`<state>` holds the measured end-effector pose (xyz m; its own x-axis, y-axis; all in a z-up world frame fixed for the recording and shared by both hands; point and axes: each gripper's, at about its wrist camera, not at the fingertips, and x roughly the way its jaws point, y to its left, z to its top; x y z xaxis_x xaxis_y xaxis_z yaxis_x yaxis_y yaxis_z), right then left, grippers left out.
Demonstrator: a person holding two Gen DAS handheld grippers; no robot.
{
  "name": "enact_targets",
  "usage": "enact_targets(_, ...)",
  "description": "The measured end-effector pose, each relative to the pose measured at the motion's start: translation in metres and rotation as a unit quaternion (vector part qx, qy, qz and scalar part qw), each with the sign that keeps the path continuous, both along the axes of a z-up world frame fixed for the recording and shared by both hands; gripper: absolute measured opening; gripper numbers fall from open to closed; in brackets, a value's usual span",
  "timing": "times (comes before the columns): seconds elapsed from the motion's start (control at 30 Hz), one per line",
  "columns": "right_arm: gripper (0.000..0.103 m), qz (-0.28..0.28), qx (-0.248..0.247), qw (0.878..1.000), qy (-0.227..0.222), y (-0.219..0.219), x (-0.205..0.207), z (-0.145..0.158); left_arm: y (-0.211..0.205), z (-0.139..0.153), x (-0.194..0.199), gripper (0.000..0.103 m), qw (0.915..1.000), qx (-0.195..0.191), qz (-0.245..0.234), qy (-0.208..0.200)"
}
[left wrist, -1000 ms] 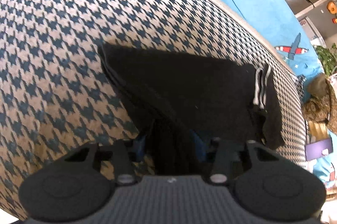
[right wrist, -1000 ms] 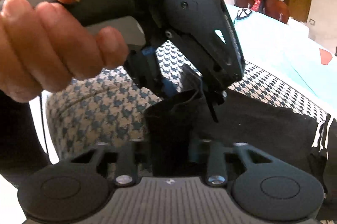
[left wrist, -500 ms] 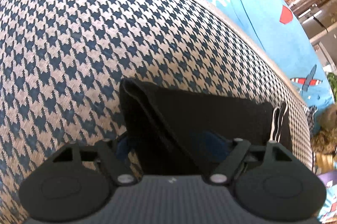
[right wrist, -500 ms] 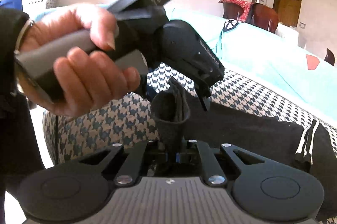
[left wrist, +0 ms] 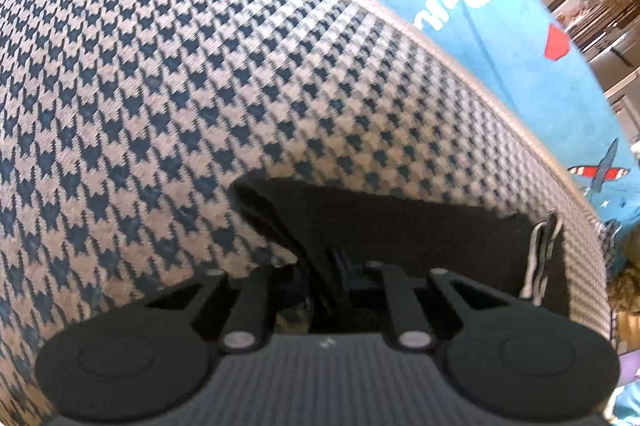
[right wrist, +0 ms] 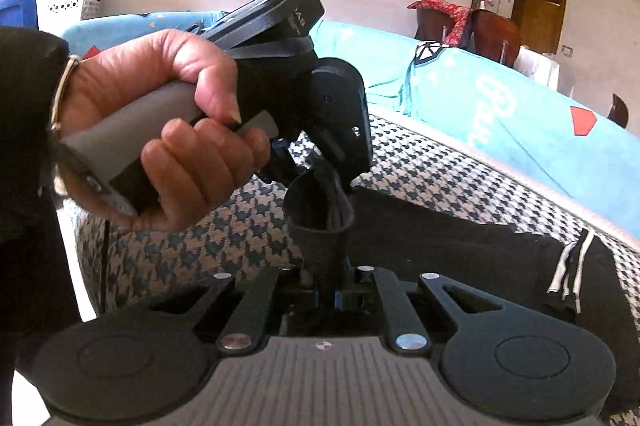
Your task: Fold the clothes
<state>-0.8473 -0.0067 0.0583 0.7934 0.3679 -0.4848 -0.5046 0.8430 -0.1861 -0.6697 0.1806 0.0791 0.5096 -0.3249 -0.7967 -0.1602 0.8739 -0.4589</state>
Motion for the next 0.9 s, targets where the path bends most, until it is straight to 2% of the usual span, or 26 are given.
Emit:
enact_targets(0.23, 0.008, -0.030, 0.002, 0.999, -0.020, -0.017, 0.000, 0.010, -0.036, 0.025, 0.007, 0.011, 0.9987, -0.016, -0.006, -0.048)
enact_targets(0.57, 0.008, -0.103, 0.016, 0.993, -0.062, -0.061, -0.002, 0.030, -0.110, 0.062, 0.029, 0.012, 0.9939, -0.011, -0.046, -0.099)
enact_targets(0.7, 0.008, -0.133, 0.019, 0.988, -0.077, -0.078, -0.002, 0.037, -0.137, 0.077, 0.037, 0.012, 0.9908, -0.013, -0.071, -0.115)
enact_targets(0.9, 0.008, -0.178, 0.026, 0.979, -0.092, -0.104, -0.001, 0.043, -0.184, 0.081, 0.058, 0.012, 0.9864, 0.002, -0.113, -0.119)
